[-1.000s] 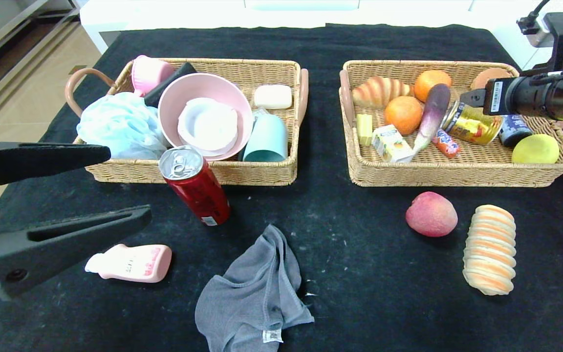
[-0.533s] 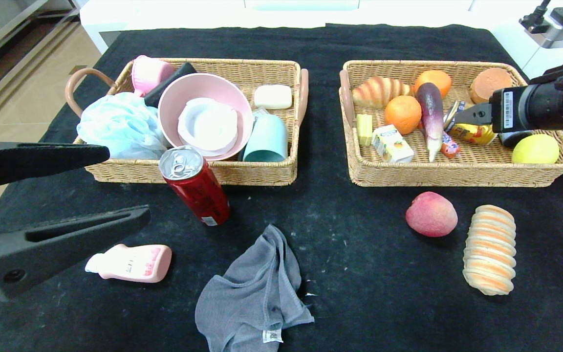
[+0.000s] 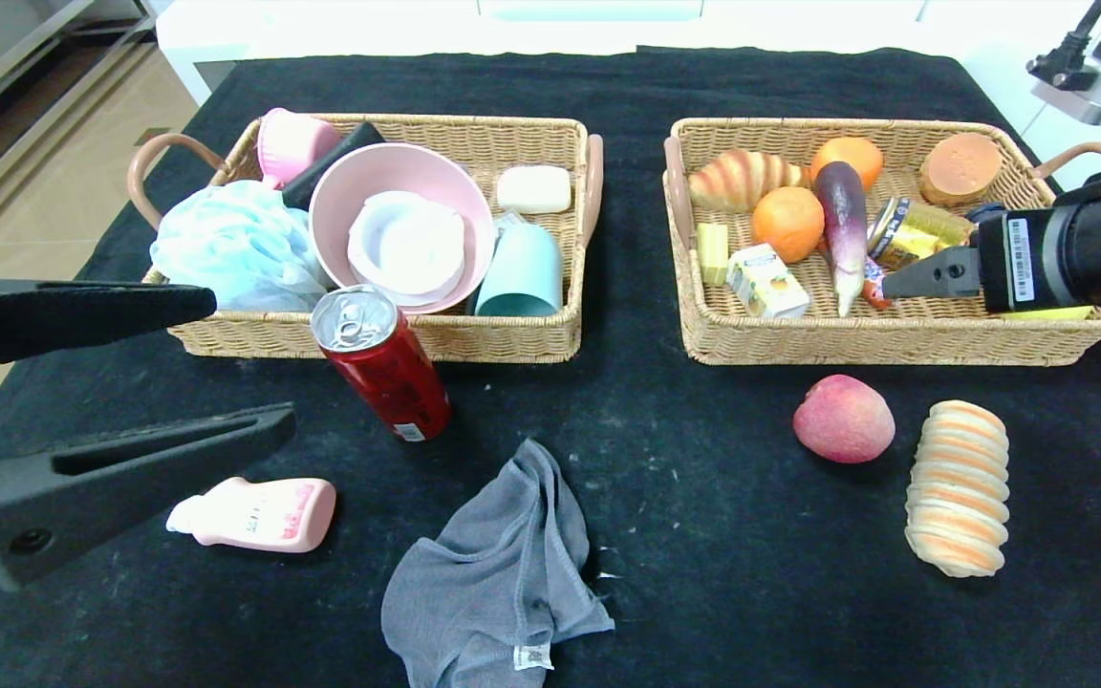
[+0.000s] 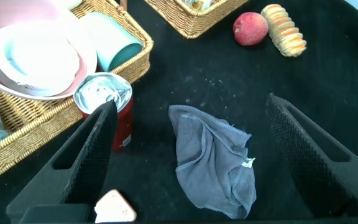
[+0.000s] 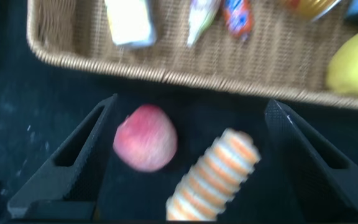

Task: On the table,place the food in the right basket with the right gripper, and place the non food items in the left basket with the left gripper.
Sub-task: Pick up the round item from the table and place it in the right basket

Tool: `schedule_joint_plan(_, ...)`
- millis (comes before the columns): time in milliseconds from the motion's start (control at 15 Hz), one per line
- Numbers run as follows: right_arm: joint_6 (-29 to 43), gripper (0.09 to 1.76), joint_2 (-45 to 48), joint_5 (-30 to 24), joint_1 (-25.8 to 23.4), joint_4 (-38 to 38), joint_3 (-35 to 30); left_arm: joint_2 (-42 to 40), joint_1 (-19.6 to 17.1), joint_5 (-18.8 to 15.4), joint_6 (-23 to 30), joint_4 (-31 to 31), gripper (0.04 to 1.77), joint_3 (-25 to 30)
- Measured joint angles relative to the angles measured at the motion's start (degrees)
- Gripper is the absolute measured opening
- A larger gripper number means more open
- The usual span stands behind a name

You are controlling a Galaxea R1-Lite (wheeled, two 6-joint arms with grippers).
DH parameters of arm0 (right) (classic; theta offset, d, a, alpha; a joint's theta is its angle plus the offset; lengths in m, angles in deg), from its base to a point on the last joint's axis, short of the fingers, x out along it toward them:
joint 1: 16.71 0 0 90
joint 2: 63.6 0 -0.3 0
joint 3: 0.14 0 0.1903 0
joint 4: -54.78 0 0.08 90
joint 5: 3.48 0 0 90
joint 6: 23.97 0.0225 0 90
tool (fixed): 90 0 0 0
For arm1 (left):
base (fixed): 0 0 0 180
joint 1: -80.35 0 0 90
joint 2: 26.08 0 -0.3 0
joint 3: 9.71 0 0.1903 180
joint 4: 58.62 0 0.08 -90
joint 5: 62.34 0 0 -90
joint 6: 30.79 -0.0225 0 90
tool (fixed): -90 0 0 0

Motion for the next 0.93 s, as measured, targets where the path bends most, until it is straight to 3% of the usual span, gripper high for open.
schedule_joint_plan(933,9.92,1.70,-6.97,-0.07,4.55,-2.17,-5.07,0.09,-0.02,0.00,0.00,0.09,1.72,0.33)
